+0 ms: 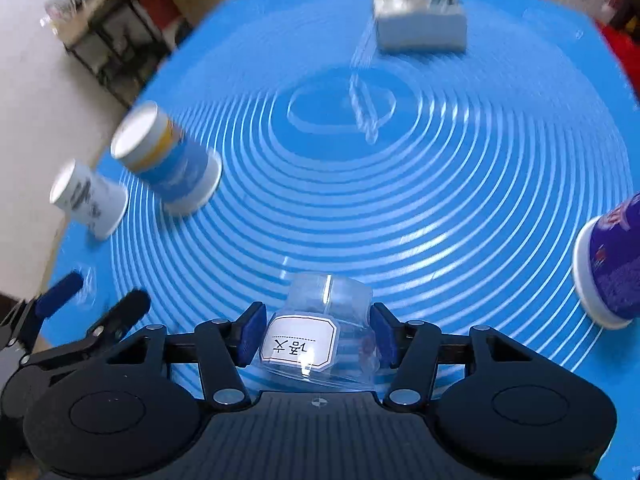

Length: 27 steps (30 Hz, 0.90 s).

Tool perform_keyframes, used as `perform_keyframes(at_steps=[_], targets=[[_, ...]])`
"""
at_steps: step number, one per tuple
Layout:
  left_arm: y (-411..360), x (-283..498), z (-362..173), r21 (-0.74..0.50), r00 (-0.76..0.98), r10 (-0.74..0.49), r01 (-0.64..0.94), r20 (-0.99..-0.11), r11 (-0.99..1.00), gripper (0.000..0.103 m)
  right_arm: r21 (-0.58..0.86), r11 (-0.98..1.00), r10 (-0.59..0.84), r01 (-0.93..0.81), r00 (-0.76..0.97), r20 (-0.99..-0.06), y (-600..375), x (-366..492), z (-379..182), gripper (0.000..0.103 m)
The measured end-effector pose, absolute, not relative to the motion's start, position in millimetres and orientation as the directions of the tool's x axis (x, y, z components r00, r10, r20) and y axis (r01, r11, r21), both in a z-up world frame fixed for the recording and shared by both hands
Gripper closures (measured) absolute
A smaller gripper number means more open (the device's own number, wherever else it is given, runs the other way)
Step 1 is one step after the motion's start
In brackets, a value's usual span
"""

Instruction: Flip cup upside down

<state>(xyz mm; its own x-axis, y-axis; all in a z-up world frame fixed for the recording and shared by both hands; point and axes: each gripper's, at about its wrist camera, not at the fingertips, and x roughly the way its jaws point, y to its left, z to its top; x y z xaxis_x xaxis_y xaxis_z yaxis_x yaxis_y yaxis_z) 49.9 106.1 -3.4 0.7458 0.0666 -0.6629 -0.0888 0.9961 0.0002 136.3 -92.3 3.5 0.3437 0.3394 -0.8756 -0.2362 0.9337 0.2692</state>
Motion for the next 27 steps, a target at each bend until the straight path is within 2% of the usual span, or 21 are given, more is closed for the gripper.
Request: perform_keyframes(at_steps=[5,8,10,14,27], targets=[[105.4,48.7,-2.3,-0.009,0.752,0.06,-0.087,-0.656,0.996,0.007,0.153,0.942,0.308,-0.299,0.586,-0.749,-83.6,114.8,-7.1,0.042],[105.6,49.0,-2.5,-0.011,0.753,0.06,-0.089,-0.655,0.996,0.007,-0.144,0.928,0.193,-0.345,0.772,-0.606,-64.6,86.8,-14.8,0.043],[105.9,49.0,-2.8,-0.016,0.752,0.057,-0.089,-0.656,0.996,0.007,-0.223,0.904,0.191,-0.365,0.812,-0.552,-60.2,73.2,-23.5,0.042],[103.6,48.6,-3.0,-0.015,0.753,0.05,-0.079,-0.656,0.997,0.007,-0.216,0.912,0.2,-0.348,0.838,-0.508,-67.3,61.8,-27.9,0.042],[97.9,46.9,-4.9,-0.002,0.75,0.047,-0.064,-0.659,0.998,0.007,-0.156,0.933,0.206,-0.323,0.839,-0.503,-83.1,35.0,-35.8,0.042]])
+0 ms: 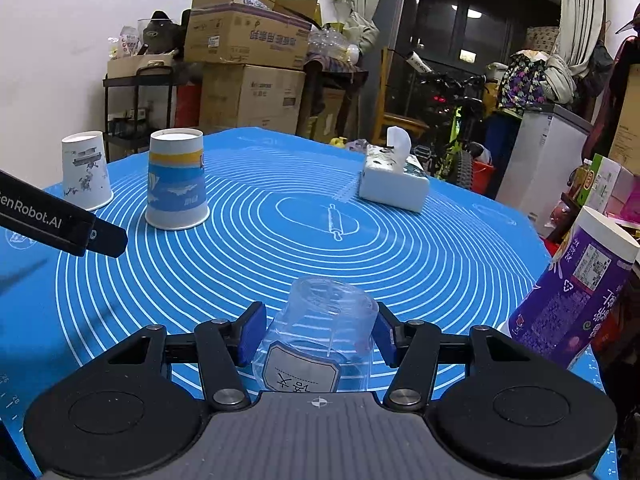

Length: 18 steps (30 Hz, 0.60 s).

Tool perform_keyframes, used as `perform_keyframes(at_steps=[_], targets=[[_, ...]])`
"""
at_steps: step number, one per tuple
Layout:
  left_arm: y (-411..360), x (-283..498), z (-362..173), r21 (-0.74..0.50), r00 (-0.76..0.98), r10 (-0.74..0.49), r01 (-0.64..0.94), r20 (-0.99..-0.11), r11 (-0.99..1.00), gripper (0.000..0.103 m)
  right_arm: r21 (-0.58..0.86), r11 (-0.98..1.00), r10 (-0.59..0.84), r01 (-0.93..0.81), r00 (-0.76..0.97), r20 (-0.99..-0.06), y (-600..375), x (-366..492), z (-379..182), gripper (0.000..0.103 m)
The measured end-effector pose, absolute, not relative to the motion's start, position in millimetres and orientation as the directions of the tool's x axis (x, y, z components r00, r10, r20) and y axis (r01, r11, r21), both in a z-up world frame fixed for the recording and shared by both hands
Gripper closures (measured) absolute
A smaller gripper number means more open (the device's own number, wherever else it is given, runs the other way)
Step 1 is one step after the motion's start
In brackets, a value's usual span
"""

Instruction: Flip cup upside down

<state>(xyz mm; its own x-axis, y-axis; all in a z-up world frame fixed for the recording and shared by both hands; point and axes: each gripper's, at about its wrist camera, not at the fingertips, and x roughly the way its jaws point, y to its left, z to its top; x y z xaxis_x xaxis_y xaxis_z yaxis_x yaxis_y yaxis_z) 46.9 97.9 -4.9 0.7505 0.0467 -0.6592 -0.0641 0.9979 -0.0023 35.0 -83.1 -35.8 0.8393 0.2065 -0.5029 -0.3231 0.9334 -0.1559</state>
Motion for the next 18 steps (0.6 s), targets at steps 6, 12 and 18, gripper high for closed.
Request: perform_keyframes(at_steps=[6,12,18], targets=[[94.7,45.8,-3.9,-0.006,0.754,0.04,-0.059,-0.656,0.998,0.007,-0.173,0.932,0.195,-0.318,0.843,-0.502,-81.8,32.6,-37.3,0.037],[87.6,42.9,-0.9,-0.012,0.758,0.024,-0.041,-0.652,0.999,0.007,-0.172,0.934,0.192,-0.312,0.847,-0.496,-91.5,26.6,-34.9,0.031],[75.5,30.8,6.8,-0.039,0.764,-0.018,-0.009,-0.645,0.999,0.007,-0.104,0.951,0.21,-0.293,0.852,-0.479,-116.0,8.1,-21.5,0.028]])
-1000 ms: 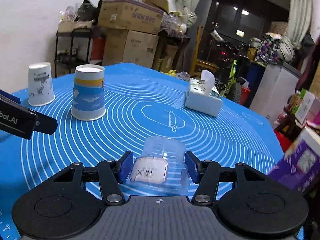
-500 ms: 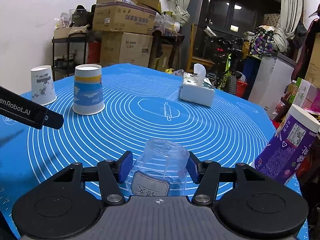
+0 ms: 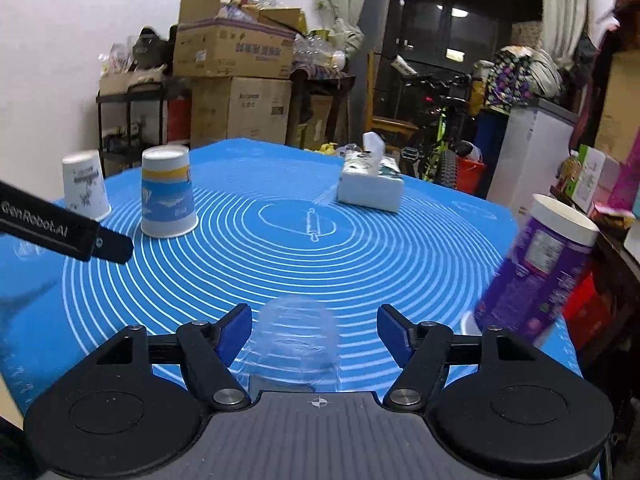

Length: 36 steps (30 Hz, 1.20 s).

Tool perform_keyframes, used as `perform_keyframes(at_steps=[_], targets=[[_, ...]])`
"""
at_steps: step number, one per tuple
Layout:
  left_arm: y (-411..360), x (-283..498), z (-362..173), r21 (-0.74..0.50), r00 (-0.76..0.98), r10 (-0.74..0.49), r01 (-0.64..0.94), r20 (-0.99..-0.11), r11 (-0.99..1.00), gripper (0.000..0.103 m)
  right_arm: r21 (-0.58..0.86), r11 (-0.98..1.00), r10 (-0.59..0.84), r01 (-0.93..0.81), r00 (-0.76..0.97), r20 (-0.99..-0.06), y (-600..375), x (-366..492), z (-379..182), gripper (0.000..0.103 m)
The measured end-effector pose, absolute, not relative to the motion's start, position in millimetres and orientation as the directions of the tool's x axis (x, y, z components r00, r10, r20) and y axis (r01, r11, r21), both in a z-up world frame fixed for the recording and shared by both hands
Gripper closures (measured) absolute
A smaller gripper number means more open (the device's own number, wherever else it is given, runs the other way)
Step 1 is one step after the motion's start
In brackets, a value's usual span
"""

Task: Flip cup upside down
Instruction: 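Lower the clear cup onto the mat with the right tool and open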

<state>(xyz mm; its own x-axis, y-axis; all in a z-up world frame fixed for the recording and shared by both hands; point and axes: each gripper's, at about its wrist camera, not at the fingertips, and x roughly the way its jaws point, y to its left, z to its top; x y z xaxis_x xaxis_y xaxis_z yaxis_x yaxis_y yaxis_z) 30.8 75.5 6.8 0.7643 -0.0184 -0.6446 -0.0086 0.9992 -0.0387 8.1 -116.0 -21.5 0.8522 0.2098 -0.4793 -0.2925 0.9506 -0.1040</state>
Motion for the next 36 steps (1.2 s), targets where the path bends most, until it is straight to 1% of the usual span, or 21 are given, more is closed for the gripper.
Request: perform_keyframes(at_steps=[8,12,20,24,36], targets=[[44.7,-1.4,16.8,-0.031,0.782,-0.071,0.066,-0.62,0.997,0.007,-0.02,0.962,0.233,-0.273,0.857,-0.46,-161.0,-38.7,-5.6,0.027],[35.2,-17.3,15.8,-0.057,0.777,-0.097,0.078,-0.623,0.995,0.007,0.014,0.963,0.244,-0.269,0.848,-0.47,-179.5,-57.2,-2.3,0.026],[16.9,-40.5,11.1,-0.058,0.761,-0.128,0.119,-0.636,0.991,0.007,0.039,0.972,0.218,-0.231,0.83,-0.514,-196.9,-76.4,-1.4,0.026],[11.7,-48.3,8.6,-0.048,0.755,-0.137,0.138,-0.642,0.989,0.007,0.015,0.976,0.192,-0.217,0.829,-0.526,-197.5,-83.5,-1.8,0.026],[3.9,-57.3,5.0,-0.045,0.747,-0.154,0.164,-0.647,0.985,0.007,0.022,0.982,0.166,-0.186,0.812,-0.559,-199.2,-89.0,-1.2,0.027]])
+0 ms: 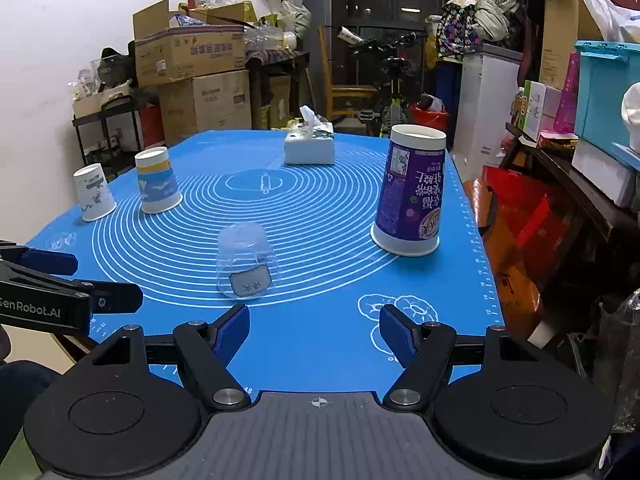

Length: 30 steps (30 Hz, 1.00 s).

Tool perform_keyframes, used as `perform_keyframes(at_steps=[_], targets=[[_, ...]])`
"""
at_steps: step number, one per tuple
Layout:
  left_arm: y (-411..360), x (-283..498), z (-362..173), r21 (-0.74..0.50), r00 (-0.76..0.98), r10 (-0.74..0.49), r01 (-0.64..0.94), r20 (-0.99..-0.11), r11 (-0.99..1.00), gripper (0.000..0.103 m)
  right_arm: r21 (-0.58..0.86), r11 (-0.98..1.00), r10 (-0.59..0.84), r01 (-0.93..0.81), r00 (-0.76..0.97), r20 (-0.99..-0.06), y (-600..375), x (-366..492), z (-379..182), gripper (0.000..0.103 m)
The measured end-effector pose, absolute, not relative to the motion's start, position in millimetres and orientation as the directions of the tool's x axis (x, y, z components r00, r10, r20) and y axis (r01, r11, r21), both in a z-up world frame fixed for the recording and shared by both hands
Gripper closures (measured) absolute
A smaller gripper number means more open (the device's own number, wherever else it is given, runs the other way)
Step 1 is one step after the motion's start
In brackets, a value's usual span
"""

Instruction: Flip cup upside down

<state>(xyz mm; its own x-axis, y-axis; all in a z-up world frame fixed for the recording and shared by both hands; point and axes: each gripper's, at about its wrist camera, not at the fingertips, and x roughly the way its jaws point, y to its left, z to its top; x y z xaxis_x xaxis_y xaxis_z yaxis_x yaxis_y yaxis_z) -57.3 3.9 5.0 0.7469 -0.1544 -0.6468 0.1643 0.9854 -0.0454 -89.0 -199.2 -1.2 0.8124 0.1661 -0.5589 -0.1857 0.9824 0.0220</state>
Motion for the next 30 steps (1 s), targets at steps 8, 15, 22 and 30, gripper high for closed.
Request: perform_keyframes(at_steps=[8,15,22,30], targets=[[2.2,-57.9,4.7,-0.045,0.744,-0.158,0.17,-0.649,0.984,0.007,0.02,0.983,0.159,-0.181,0.804,-0.573,-197.2,-89.3,-2.7,0.027],[1.9,-58.6,4.3,-0.044,0.744,-0.158,0.17,-0.649,0.984,0.007,0.019,0.984,0.157,-0.179,0.801,-0.577,-197.3,-88.8,-1.9,0.027],[1.6,-58.7,4.2,-0.046,0.743,-0.16,0.172,-0.649,0.984,0.007,0.016,0.983,0.156,-0.181,0.799,-0.581,-197.3,-89.1,-2.3,0.027],[1.2,-59.5,3.9,-0.046,0.745,-0.159,0.17,-0.648,0.984,0.007,0.013,0.984,0.151,-0.177,0.795,-0.588,-196.6,-89.5,-2.6,0.027]])
